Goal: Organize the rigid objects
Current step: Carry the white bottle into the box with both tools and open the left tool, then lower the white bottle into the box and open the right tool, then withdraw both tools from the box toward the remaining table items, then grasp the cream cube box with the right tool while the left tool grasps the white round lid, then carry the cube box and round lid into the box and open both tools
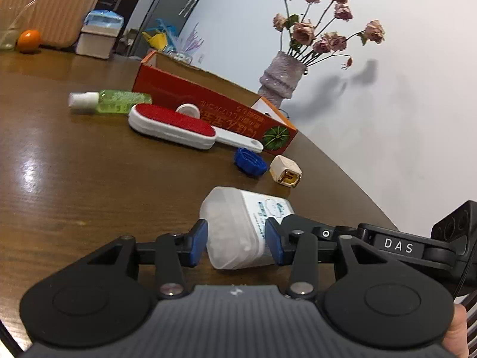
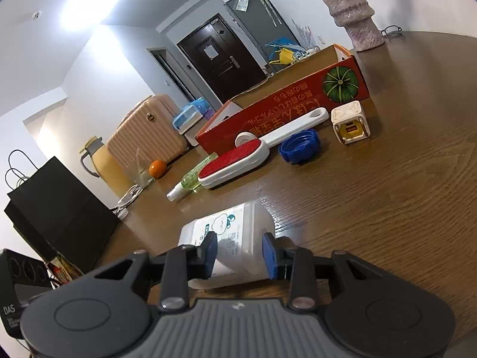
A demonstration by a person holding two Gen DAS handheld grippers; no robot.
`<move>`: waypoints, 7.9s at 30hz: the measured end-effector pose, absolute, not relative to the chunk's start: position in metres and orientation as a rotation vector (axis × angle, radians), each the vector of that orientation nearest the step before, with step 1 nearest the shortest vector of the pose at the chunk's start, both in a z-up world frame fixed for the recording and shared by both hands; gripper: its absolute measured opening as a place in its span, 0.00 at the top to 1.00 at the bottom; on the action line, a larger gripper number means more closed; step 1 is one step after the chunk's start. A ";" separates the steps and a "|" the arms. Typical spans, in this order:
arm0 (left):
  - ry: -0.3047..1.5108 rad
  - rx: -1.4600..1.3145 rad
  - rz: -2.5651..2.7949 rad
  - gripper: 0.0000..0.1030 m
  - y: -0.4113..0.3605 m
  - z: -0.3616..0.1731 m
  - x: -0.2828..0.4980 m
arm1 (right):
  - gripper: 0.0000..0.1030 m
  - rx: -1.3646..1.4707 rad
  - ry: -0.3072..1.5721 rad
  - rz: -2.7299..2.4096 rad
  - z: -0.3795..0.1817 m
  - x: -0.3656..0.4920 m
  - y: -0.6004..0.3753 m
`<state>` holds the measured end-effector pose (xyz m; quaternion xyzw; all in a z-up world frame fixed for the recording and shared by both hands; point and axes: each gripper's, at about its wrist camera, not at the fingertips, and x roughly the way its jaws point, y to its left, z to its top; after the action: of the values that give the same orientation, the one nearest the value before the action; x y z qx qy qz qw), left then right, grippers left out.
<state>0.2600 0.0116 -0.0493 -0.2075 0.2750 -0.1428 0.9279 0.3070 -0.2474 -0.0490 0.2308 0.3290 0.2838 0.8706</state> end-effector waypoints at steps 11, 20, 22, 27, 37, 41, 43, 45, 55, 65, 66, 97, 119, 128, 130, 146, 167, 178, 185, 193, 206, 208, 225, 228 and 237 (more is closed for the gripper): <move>0.506 -0.399 -0.288 0.76 0.004 -0.027 0.237 | 0.68 0.523 0.662 0.573 -0.039 0.291 -0.250; 0.430 -0.380 -0.296 0.76 -0.002 -0.001 0.222 | 0.68 0.487 0.555 0.580 -0.012 0.266 -0.252; 0.413 -0.360 -0.290 0.76 -0.002 0.007 0.229 | 0.68 0.489 0.539 0.579 -0.007 0.270 -0.251; 0.358 -0.316 -0.286 0.76 -0.002 0.034 0.265 | 0.68 0.469 0.477 0.585 0.019 0.301 -0.245; 0.346 -0.240 -0.205 0.76 0.005 0.079 0.416 | 0.68 0.459 0.460 0.595 0.065 0.457 -0.220; 0.448 -0.211 -0.207 0.77 0.011 0.077 0.495 | 0.68 0.474 0.550 0.577 0.058 0.533 -0.210; 0.508 -0.211 -0.204 0.76 0.015 0.072 0.530 | 0.68 0.519 0.628 0.578 0.048 0.574 -0.209; 0.577 -0.224 -0.199 0.76 0.019 0.061 0.564 | 0.68 0.565 0.716 0.573 0.036 0.613 -0.210; 0.817 -0.323 -0.102 0.76 0.031 0.005 0.669 | 0.68 0.552 1.002 0.501 -0.018 0.720 -0.191; 0.861 -0.260 -0.113 0.75 0.011 -0.008 0.702 | 0.74 0.482 0.974 0.396 -0.022 0.737 -0.195; 0.864 -0.272 -0.115 0.75 0.013 -0.006 0.701 | 0.74 0.464 0.970 0.398 -0.020 0.737 -0.193; 0.298 -0.049 -0.065 0.00 0.028 0.108 0.442 | 0.30 0.109 0.483 0.340 0.104 0.530 -0.228; 0.187 -0.035 -0.033 0.00 0.027 0.054 0.284 | 0.08 -0.035 0.191 0.345 0.062 0.362 -0.242; 0.165 -0.071 0.025 0.00 0.037 0.030 0.197 | 0.02 -0.001 0.225 0.372 0.032 0.286 -0.251; 0.160 -0.065 0.032 0.00 0.040 0.028 0.180 | 0.02 -0.003 0.231 0.371 0.024 0.267 -0.250; 0.231 0.012 0.059 0.00 0.051 0.006 0.144 | 0.00 -0.049 0.251 0.396 0.012 0.187 -0.239; 0.431 0.019 -0.133 0.15 0.006 0.010 0.363 | 0.36 -0.017 0.517 0.278 -0.011 0.363 -0.247; 0.621 0.000 -0.068 0.24 -0.012 -0.029 0.492 | 0.39 -0.016 0.595 0.240 -0.029 0.447 -0.247; 0.662 -0.036 -0.060 0.55 -0.010 -0.045 0.510 | 0.52 0.015 0.627 0.257 -0.038 0.466 -0.250; 0.617 -0.034 -0.063 0.61 -0.012 -0.043 0.502 | 0.63 -0.013 0.633 0.263 -0.043 0.467 -0.246; 0.367 0.008 0.031 0.61 -0.009 0.015 0.386 | 0.63 -0.056 0.500 0.270 -0.002 0.412 -0.247; 0.341 0.016 0.045 0.61 -0.010 0.021 0.360 | 0.63 -0.064 0.481 0.285 0.007 0.395 -0.244; 0.249 -0.110 0.030 0.61 0.002 0.048 0.191 | 0.63 -0.071 0.421 0.342 0.029 0.241 -0.230; 0.243 -0.103 0.013 0.61 -0.001 0.048 0.178 | 0.63 -0.062 0.423 0.333 0.026 0.226 -0.233; 0.247 -0.146 -0.055 0.61 0.007 0.055 0.197 | 0.63 -0.043 0.423 0.337 0.033 0.227 -0.240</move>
<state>0.1972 0.0066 0.0547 -0.0726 0.1231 -0.0273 0.9894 0.2268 -0.2395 0.0331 -0.0215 0.2090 0.1665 0.9634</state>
